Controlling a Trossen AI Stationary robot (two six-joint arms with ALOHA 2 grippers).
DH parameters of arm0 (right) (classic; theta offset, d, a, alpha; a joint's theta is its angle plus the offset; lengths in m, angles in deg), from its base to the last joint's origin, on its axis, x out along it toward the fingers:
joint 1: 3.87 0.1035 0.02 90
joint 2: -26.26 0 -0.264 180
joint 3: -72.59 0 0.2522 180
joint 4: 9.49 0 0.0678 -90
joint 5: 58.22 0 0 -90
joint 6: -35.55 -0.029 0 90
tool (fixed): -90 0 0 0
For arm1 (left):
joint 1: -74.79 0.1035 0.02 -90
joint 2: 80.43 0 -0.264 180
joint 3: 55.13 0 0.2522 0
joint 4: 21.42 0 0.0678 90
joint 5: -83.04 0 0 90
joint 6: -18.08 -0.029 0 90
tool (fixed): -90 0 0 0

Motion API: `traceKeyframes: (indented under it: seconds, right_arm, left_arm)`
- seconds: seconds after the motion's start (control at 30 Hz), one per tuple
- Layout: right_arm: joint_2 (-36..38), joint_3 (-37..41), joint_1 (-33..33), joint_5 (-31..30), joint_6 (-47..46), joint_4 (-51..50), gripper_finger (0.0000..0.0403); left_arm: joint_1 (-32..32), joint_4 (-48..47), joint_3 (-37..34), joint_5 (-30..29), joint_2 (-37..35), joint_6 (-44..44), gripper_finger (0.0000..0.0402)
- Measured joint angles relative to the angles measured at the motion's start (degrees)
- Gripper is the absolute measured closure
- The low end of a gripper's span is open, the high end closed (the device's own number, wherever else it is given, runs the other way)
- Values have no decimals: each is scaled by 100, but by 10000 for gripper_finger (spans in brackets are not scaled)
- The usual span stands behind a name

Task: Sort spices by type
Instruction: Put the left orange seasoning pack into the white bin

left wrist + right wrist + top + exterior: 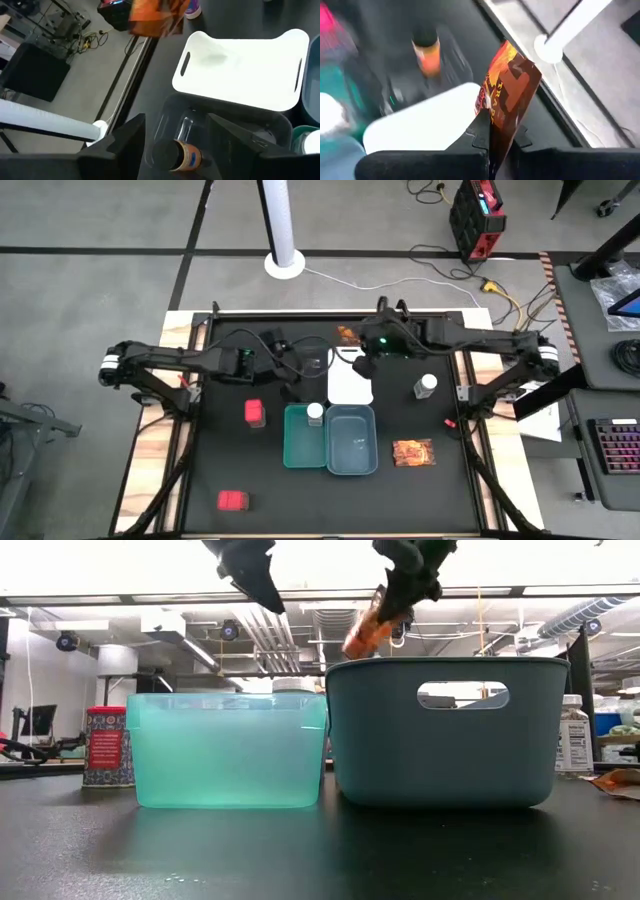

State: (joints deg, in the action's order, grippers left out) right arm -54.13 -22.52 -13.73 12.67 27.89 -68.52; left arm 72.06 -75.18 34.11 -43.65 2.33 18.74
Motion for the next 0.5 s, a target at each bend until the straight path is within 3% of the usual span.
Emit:
traceKeyframes:
  seconds: [0.1, 0.23, 0.37, 0.5]
  right_arm:
    - [-437, -506, -183, 419, 713, -832, 393]
    - [-946, -847, -344, 1262, 2397, -1585, 393]
    - [-1379, -928, -413, 1362, 3573, -2000, 393]
    - [-1703, -937, -487, 1358, 4039, -2045, 394]
  left_arm:
    - [-95, 12, -72, -7, -227, 55, 216]
    - [-312, 13, -140, -4, -546, 171, 223]
    - [-656, 10, -153, -7, -826, 225, 228]
    - [-1031, 6, -170, -7, -1066, 251, 229]
